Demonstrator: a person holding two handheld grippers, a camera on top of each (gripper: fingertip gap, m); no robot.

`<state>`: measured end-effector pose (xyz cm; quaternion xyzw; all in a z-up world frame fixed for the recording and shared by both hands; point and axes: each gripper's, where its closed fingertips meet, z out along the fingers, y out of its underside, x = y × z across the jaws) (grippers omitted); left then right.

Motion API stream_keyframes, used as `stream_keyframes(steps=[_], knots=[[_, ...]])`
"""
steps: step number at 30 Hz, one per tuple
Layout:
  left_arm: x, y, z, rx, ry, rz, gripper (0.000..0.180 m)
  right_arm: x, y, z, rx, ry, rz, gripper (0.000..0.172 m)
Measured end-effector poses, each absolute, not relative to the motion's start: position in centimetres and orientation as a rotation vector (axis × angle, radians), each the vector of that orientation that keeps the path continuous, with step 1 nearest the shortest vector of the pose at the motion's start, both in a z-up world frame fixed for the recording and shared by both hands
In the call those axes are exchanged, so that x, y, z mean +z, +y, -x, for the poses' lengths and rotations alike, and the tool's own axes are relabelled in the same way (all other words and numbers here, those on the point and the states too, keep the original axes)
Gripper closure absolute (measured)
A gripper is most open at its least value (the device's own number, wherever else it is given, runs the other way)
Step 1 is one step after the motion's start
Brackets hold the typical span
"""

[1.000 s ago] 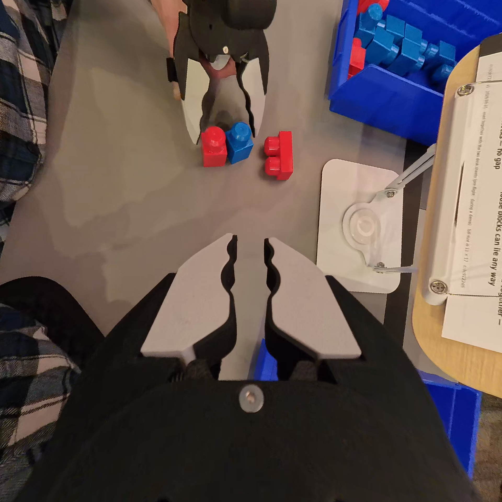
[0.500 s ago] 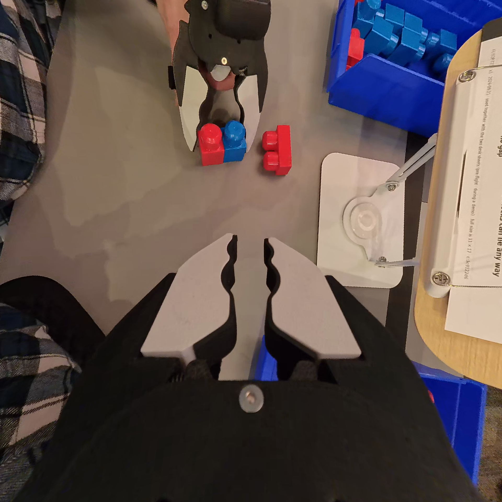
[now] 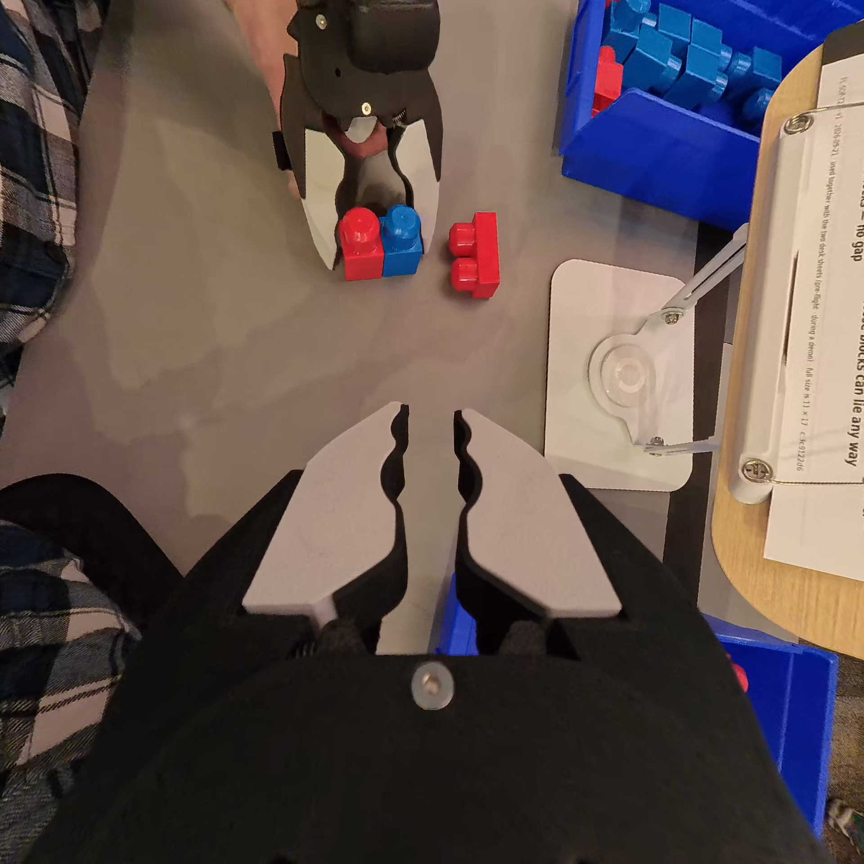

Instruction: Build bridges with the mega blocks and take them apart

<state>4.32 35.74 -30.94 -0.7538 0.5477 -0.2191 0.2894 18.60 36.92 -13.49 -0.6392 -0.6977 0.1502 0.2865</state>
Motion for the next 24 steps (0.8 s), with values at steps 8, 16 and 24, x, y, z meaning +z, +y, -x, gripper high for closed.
stream_keyframes(steps=[8,16,24], knots=[[-30.0,36.0,-4.5,-0.647,1.397,1.976,0.104,-13.5,36.9,-17.0,0.434,-1.885,1.651,0.151],[-27.5,37.2,-2.8,-0.522,1.418,1.865,0.104,-15.3,38.4,-12.4,0.416,-1.917,1.603,0.147],[-22.5,37.8,-2.1,-0.473,1.430,1.701,0.104,-15.8,38.4,-6.2,0.601,-1.853,1.438,0.120]])
